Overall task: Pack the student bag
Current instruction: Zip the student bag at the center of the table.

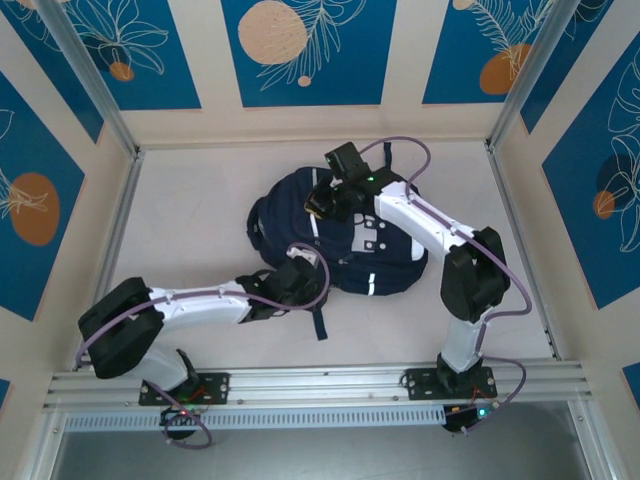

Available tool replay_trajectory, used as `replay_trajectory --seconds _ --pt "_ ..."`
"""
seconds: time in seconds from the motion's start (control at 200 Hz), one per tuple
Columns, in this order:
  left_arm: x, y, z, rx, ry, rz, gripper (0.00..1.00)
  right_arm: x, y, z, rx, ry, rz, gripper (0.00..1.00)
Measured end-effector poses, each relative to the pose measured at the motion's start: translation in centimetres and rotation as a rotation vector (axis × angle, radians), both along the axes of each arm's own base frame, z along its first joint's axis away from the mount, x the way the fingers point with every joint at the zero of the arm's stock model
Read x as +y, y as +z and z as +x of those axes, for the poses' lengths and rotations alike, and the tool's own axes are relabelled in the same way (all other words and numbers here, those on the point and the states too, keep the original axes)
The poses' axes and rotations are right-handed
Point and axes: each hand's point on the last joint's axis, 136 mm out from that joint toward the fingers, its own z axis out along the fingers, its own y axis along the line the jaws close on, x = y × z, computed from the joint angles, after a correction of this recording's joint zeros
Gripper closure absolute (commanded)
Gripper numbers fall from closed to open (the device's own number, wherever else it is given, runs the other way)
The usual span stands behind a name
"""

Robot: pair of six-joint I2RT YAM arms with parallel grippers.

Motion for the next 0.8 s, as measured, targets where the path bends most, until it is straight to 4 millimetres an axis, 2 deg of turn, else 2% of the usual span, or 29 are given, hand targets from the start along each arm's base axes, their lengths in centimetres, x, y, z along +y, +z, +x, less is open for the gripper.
replay_trajectory --seconds 0.255,0.53,0.8 --pt "-1.5 -0.4 1.0 -0.044 -0.047 0.012 0.41 -1.6 1.7 0.4 -0.004 -0.024 0.081 1.0" --pt "-3.0 0.4 2.1 -0.084 -0.09 0.033 0.41 -3.0 2.9 1.2 -0.002 -0.053 0.145 1.0" --pt "-4.0 0.0 3.7 -0.083 -0.081 0.114 0.49 -4.0 3.5 2.2 0.005 -0.087 0.186 1.0"
